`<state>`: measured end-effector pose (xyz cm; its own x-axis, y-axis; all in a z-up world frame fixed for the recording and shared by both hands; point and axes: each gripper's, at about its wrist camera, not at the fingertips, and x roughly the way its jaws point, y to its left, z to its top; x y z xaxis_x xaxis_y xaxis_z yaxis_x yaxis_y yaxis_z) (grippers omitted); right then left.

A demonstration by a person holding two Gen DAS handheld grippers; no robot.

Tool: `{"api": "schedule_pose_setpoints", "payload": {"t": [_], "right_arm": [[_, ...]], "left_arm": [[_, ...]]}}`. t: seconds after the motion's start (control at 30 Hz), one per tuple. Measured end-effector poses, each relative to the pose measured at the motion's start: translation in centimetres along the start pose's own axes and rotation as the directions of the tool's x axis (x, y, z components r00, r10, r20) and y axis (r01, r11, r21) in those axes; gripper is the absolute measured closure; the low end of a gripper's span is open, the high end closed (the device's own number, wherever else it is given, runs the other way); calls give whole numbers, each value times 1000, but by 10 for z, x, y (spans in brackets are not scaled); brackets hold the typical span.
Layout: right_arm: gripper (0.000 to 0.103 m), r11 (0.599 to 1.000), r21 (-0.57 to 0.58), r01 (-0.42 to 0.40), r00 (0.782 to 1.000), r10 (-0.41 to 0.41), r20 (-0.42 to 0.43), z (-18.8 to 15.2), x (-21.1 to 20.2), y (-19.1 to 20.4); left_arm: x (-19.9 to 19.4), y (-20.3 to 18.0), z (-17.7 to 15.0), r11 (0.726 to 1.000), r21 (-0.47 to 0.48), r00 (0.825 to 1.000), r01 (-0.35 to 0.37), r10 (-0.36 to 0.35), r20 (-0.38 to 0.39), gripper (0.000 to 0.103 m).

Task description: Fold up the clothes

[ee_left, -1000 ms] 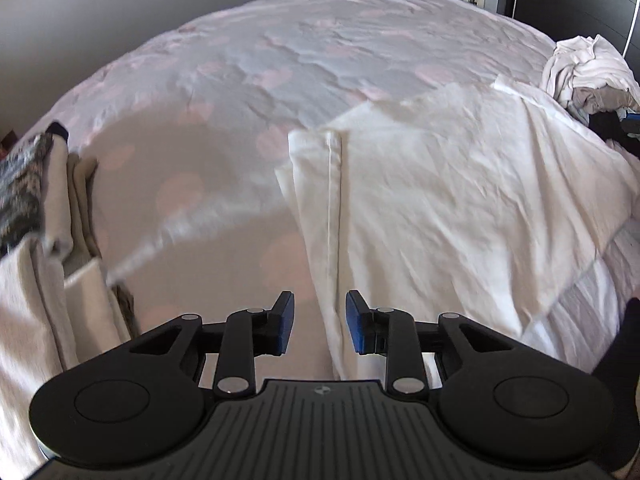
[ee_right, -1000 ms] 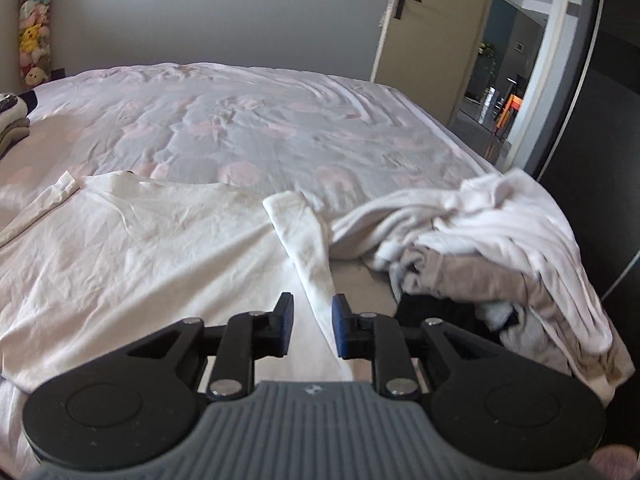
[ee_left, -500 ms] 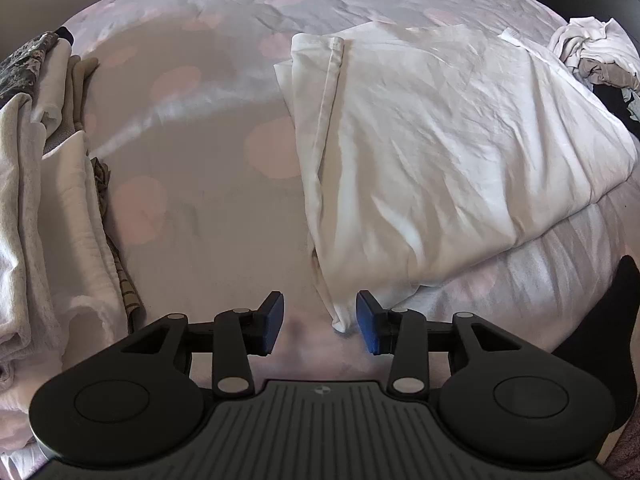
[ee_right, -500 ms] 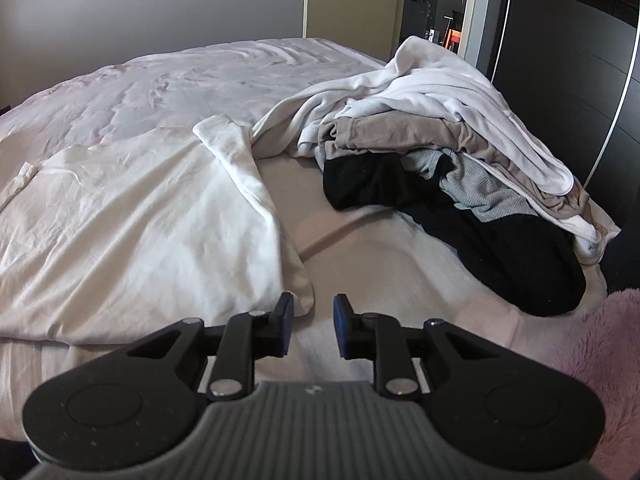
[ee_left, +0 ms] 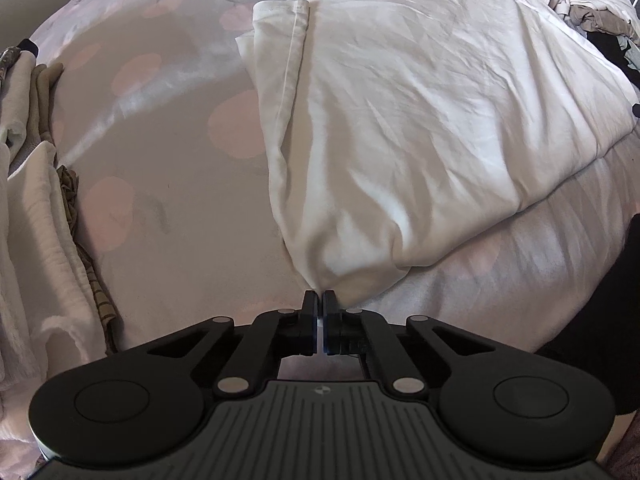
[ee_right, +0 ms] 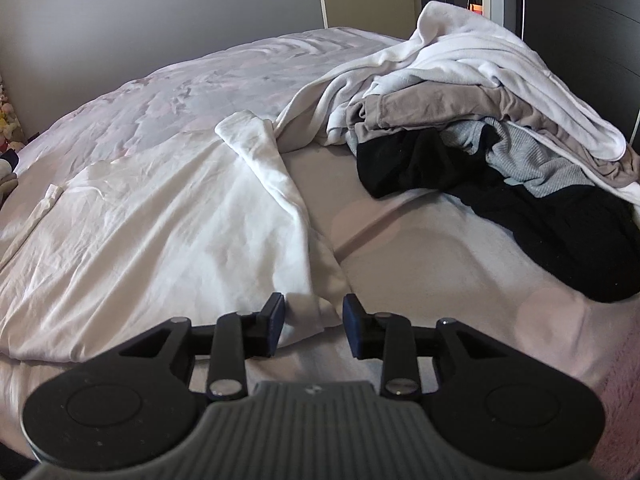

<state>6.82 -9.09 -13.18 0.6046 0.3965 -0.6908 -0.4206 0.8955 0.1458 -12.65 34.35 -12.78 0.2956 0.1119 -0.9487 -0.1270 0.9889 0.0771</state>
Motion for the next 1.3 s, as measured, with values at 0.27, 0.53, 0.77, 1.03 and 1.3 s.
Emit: {"api": "schedule_pose_setpoints", "payload": {"t": [0.27,0.53,0.77,1.03,1.3], "right_arm": [[96,999,-1,45,999,-45,19,2,-3,-2],[96,996,4,92,996,-92,-5,1,1,-4],[96,996,-6,91,996,-91,-13,1,2,-4],[86,997,-16,72,996,-71,53,1,-13,1],[72,995,-36,96,985,-90,147,5,-28,11]], "left_arm": [[-15,-1,4,998,31,999,-52,52,13,103],[-10,3,5,993,67,994,-97,100,-46,103],[-7,1,7,992,82,993,-97,102,-57,103],[-21,-1,14,991,99,995,-94,98,-32,93],[-44,-3,40,983,123,989,-133,123,82,67]]}}
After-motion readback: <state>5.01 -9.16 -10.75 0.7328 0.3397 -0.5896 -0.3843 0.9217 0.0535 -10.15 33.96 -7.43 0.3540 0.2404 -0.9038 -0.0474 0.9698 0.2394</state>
